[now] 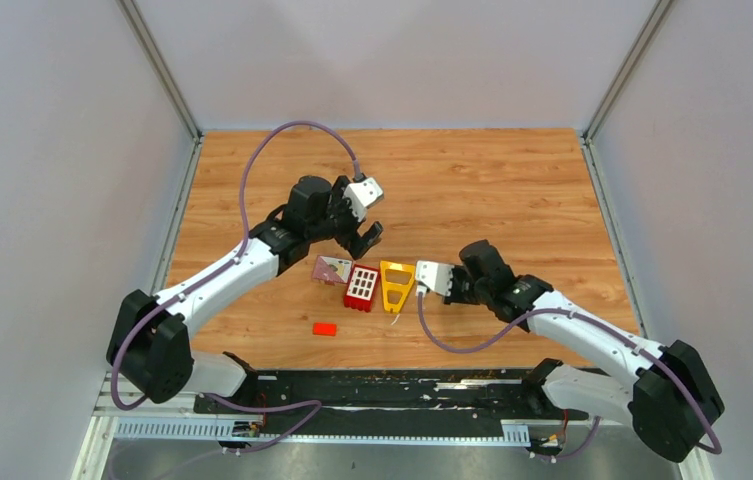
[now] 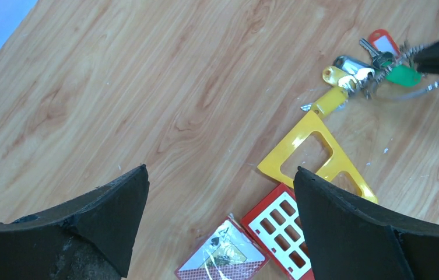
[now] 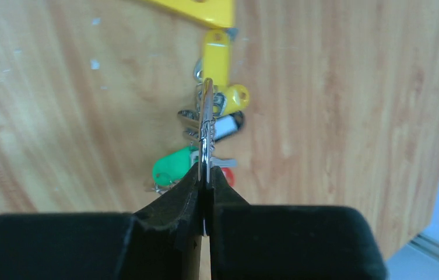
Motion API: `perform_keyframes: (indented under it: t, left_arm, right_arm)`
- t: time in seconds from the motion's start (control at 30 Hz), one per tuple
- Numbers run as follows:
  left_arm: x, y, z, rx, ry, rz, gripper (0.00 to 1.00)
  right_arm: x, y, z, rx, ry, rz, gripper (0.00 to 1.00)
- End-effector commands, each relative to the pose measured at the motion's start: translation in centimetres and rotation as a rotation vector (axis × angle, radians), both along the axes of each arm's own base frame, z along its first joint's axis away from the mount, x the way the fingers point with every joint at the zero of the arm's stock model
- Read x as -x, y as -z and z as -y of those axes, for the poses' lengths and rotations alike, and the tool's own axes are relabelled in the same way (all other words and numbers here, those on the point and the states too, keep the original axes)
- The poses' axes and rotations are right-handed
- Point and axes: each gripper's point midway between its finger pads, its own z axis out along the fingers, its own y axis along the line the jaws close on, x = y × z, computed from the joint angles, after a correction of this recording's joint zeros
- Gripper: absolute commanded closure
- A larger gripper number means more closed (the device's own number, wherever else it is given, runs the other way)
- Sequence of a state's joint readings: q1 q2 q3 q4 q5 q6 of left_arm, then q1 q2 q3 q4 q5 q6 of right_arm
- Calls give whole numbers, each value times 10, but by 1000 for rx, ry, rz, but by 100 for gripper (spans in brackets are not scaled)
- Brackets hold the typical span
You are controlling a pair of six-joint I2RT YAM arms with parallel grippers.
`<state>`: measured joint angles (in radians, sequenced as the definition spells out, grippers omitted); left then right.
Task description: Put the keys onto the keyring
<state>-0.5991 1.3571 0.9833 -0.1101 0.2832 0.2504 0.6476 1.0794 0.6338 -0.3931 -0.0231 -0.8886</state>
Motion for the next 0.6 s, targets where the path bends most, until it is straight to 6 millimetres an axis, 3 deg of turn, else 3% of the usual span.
perform_keyframes:
  t: [0.0, 0.27, 0.47, 0.57]
  left_arm:
    - [-6, -34, -5, 11, -13, 86, 0]
    - [-6, -22, -5, -10, -11, 63, 0]
    - [-7, -15, -4, -26, -1, 48, 0]
    - [-8, -13, -3, -34, 0, 47, 0]
  right_arm:
    - [13, 5, -23, -55, -69, 17, 93]
    - [48, 23, -33, -76, -213, -63, 88]
    - [78, 36, -38, -76, -348, -130, 71]
    - [90, 40, -40, -67, -408, -159, 68]
